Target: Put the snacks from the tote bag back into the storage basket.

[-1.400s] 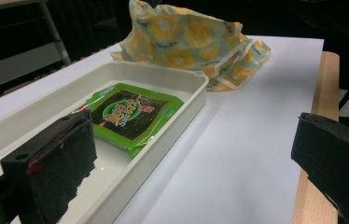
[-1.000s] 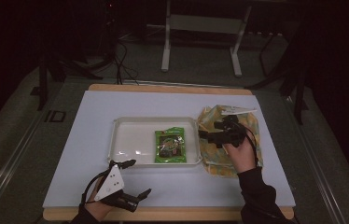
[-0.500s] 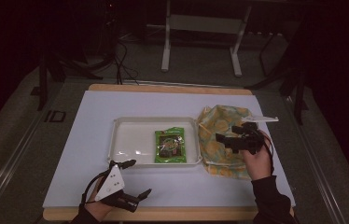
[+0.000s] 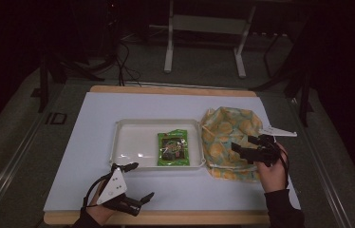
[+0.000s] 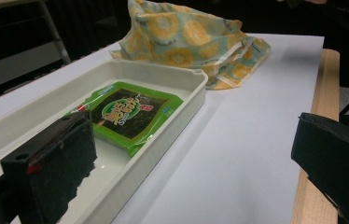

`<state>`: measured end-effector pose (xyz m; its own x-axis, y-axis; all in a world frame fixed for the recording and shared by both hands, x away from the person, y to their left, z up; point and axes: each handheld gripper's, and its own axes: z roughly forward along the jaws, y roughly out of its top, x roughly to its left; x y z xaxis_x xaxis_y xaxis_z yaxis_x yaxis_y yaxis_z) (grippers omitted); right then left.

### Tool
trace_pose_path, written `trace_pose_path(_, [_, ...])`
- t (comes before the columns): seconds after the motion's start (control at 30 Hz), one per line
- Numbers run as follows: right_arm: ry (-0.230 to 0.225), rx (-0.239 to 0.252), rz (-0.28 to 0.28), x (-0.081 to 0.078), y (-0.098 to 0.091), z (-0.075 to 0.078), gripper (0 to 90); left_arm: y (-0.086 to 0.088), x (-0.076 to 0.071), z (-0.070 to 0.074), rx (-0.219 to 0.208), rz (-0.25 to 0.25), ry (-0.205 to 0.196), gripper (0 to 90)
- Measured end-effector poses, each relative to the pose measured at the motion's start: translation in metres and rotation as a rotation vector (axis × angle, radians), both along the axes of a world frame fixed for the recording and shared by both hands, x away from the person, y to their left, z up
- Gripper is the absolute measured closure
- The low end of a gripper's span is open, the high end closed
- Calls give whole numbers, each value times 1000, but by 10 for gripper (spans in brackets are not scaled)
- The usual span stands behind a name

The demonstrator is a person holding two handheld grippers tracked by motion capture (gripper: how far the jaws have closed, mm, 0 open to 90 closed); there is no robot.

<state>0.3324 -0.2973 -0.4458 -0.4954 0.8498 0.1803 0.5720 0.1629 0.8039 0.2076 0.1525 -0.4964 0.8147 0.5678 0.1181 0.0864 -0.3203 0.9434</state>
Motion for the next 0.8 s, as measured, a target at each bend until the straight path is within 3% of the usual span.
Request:
trace_pose_path(0.2, [-20,13,-35,-11,-11,-6,145,0,0,0,1,-3,0,6])
trace_pose_path(0.4, [-21,-8,-50,-18,-17,-15,153,1,1,2,-5,-2,-7,6])
trace_pose_path(0.57, [-50,5,-74,-22,-22,-13,153,0,0,1,0,-8,-2,5])
trace_pose_path(0.73, [-63,-19,-79,-23,-25,-15,152,0,0,1,3,-9,0,6])
trace_pose_path(0.8, [-75,-1,-87,-23,-30,-14,152,0,0,1,3,-11,1,5])
